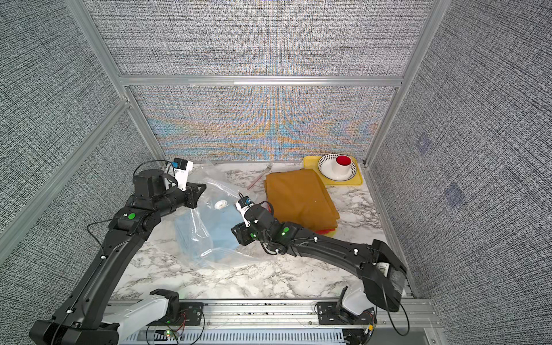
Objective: Take the trousers out of the vacuum bag
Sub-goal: Take out the trousers from the vacuum bag.
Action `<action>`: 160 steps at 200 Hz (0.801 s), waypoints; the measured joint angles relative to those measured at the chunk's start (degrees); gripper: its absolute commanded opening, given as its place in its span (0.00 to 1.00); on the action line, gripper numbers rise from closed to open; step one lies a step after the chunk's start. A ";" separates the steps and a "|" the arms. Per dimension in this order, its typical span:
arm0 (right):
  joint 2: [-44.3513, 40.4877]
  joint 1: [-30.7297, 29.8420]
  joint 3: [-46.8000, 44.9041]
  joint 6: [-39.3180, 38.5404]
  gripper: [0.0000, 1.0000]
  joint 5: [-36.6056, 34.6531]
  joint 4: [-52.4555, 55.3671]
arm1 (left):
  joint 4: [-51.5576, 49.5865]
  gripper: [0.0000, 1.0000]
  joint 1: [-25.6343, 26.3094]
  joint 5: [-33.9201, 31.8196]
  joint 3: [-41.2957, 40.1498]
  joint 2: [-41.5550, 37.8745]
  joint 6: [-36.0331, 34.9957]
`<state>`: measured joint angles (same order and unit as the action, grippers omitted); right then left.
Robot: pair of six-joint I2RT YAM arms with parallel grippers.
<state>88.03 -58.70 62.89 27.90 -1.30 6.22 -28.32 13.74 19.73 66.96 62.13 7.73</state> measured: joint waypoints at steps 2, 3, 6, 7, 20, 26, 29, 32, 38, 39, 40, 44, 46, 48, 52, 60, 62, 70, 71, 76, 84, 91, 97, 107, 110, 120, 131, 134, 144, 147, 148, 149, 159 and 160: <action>0.33 0.00 0.00 0.28 0.53 -0.07 0.02 | 0.00 0.00 0.00 0.02 0.00 0.00 0.00; 0.48 -0.02 0.00 0.42 0.53 -0.11 0.02 | 0.02 0.00 0.00 0.04 0.00 0.02 0.00; 1.09 -0.13 0.00 0.98 0.53 -0.20 0.02 | 0.02 0.00 0.00 0.04 0.00 0.02 0.00; 1.25 -0.13 0.00 1.09 0.53 -0.26 0.02 | 0.02 0.00 0.00 0.04 0.00 0.04 0.00; 3.63 -0.20 0.07 3.63 0.55 -0.48 -0.20 | 0.13 0.00 0.00 0.04 0.00 0.26 0.00; 4.63 -0.22 0.13 4.70 0.55 -0.46 -0.22 | 0.28 0.00 0.02 0.04 0.00 0.37 0.02; 5.16 -0.26 0.17 5.29 0.56 -0.48 -0.31 | 0.37 0.00 0.07 0.04 0.00 0.46 0.02; 5.66 -0.26 0.22 5.90 0.56 -0.46 -0.39 | 0.39 0.00 0.09 0.04 0.00 0.50 0.02; 6.56 -0.31 0.35 7.02 0.56 -0.39 -0.42 | 0.46 0.00 0.13 0.04 0.00 0.66 0.02; 6.69 -0.31 0.37 7.21 0.57 -0.39 -0.42 | 0.48 0.00 0.15 0.04 0.00 0.68 0.02; 6.82 -0.31 0.42 7.39 0.57 -0.37 -0.44 | 0.48 0.00 0.17 0.07 0.00 0.70 0.02; 7.48 -0.31 0.55 8.35 0.57 -0.28 -0.46 | 0.57 0.00 0.22 0.07 -0.02 0.76 0.02; 7.74 -0.31 0.61 8.74 0.57 -0.17 -0.46 | 0.70 0.00 0.28 0.07 -0.07 0.83 0.04; 8.00 -0.31 0.70 9.11 0.58 -0.11 -0.48 | 0.81 0.00 0.33 0.04 -0.13 0.87 0.04; 8.70 -0.31 0.90 9.92 0.58 0.09 -0.52 | 1.11 0.00 0.37 0.04 -0.24 0.96 0.04; 10.08 -0.31 1.36 11.63 0.59 0.37 -0.63 | 1.75 0.00 0.46 0.07 -0.57 1.20 0.04; 10.34 -0.31 1.42 12.00 0.59 0.42 -0.68 | 1.86 0.00 0.48 0.04 -0.63 1.25 0.04; 11.47 -0.31 1.66 13.68 0.59 0.83 -0.85 | 2.45 0.00 0.61 0.00 -1.05 1.51 0.09; 11.58 -0.31 1.68 13.84 0.59 0.90 -0.85 | 2.60 0.00 0.66 -0.02 -1.16 1.55 0.09; 12.15 -0.31 1.75 14.78 0.60 1.49 -0.85 | 2.95 0.00 0.70 -0.09 -1.46 1.73 0.17; 12.90 -0.31 1.77 16.17 0.60 1.95 -0.94 | 3.23 0.00 0.79 -0.13 -1.88 2.01 0.24; 13.57 -0.31 1.75 17.42 0.60 2.47 -1.09 | 3.61 0.00 0.87 -0.22 -2.27 2.27 0.24; 14.03 -0.31 1.73 18.36 0.61 3.13 -1.36 | 4.09 0.00 0.98 -0.26 -2.54 2.58 0.24; 14.82 -0.28 1.60 19.87 0.61 3.96 -1.88 | 4.96 0.00 1.14 -0.28 -2.91 3.02 0.26; 14.97 -0.28 1.55 20.17 0.61 4.11 -2.01 | 5.22 0.00 1.14 -0.28 -3.02 3.15 0.26; 15.63 -0.20 1.29 21.66 0.61 5.03 -2.62 | 5.81 0.00 1.25 -0.35 -3.13 3.63 0.26; 16.31 -0.15 0.85 22.95 0.61 6.19 -3.41 | 6.29 0.00 1.33 -0.90 -3.15 4.20 0.26; 16.44 -0.13 0.76 23.21 0.62 6.34 -3.56 | 6.40 0.00 1.40 -1.09 -3.17 4.35 0.26; 17.16 -0.07 0.48 24.17 0.62 7.21 -4.26 | 6.91 0.00 1.51 -1.38 -3.17 4.83 0.26; 17.35 -0.04 0.46 24.41 0.62 7.48 -4.33 | 7.08 0.00 1.53 -1.36 -3.17 4.92 0.26; 17.49 -0.04 0.46 24.52 0.62 7.63 -4.39 | 7.17 0.00 1.55 -1.38 -3.17 4.98 0.26; 17.55 -0.02 0.46 24.59 0.62 7.67 -4.44 | 7.19 0.00 1.55 -1.38 -3.17 5.03 0.26; 18.40 0.15 0.46 25.22 0.62 8.26 -5.09 | 7.43 0.00 1.66 -1.38 -3.17 5.29 0.26; 18.56 0.17 0.46 25.33 0.62 8.39 -5.18 | 7.48 0.00 1.68 -1.38 -3.17 5.33 0.26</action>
<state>106.59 -58.52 63.35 53.23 7.09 1.04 -20.84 15.42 18.35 63.79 67.46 7.99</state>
